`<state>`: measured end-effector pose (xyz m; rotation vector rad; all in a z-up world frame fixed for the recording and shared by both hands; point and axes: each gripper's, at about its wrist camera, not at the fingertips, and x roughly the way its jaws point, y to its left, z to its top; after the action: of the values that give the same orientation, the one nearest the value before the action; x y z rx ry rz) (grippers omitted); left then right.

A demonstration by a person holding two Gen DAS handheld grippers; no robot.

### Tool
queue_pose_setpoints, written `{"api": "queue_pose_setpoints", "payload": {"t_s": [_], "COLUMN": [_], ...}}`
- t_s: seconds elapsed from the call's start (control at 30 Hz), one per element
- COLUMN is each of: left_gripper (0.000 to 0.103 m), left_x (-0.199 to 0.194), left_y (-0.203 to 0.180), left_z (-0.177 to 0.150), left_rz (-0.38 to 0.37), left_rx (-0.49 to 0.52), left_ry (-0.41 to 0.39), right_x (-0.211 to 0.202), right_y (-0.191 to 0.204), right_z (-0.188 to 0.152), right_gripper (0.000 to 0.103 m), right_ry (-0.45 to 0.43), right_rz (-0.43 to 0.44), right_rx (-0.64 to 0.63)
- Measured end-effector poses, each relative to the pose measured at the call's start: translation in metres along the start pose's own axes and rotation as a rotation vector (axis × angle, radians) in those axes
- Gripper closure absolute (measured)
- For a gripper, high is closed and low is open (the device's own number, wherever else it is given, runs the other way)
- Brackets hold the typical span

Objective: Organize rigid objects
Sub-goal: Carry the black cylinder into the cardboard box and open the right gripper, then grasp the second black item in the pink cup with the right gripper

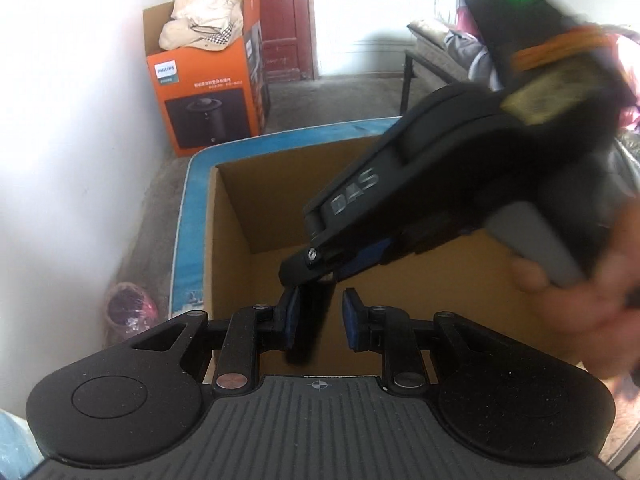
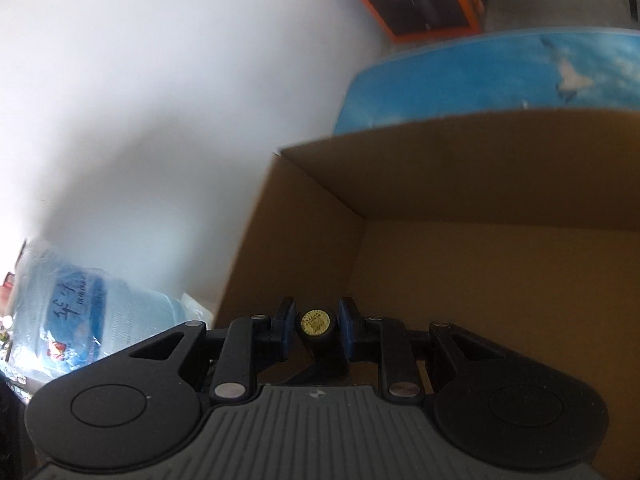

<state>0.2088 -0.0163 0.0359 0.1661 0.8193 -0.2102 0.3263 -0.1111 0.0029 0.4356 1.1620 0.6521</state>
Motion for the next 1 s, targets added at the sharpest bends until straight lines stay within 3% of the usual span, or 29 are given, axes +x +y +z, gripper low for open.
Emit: {"api": "queue_pose_setpoints", "payload": {"t_s": [0.13,0.3,0.33,0.37,0.43,0.57,0.83,0.9,1.0], "left_gripper": [0.080,0.080,0.079,0.079,0.077,0.073,0.063,0.048,0.045], "left_x": [-0.001,-0.011,-0.015,-0.020,-0.031,-0.058,-0.123,-0.129,-0.126], "left_y": [0.000,0.001,0.001,0.001,0.000,-0.002,-0.020,-0.027,-0.042], "left_z": [-0.001,0.000,0.000,-0.002,-0.004,-0.011,-0.044,-0.056,-0.070], "left_rz": [0.008,0.006,0.004,0.001,-0.012,-0.049,-0.174,-0.224,-0.300], "left_rx": [0.007,-0.001,-0.004,-0.010,-0.022,-0.053,-0.063,-0.053,-0.019], "left_ry": [0.002,-0.034,-0.046,-0.057,-0.084,-0.140,-0.254,-0.246,-0.212], "right_x": [0.028,0.045,0.046,0.044,0.032,-0.018,-0.169,-0.201,-0.229], "right_y": [-0.010,-0.010,-0.010,-0.011,-0.012,-0.009,0.003,0.002,-0.013], "right_z": [0.012,0.032,0.035,0.037,0.038,0.028,-0.056,-0.094,-0.151], "right_gripper": [0.079,0.075,0.070,0.060,0.051,0.051,0.051,0.051,0.051], "right_ry": [0.062,0.042,0.035,0.024,-0.019,-0.123,-0.315,-0.368,-0.446], "right_rz": [-0.017,-0.066,-0.072,-0.073,-0.059,0.011,0.152,0.175,0.170], "right_rx": [0.040,0.060,0.061,0.070,0.091,0.102,0.039,0.029,0.043]}}
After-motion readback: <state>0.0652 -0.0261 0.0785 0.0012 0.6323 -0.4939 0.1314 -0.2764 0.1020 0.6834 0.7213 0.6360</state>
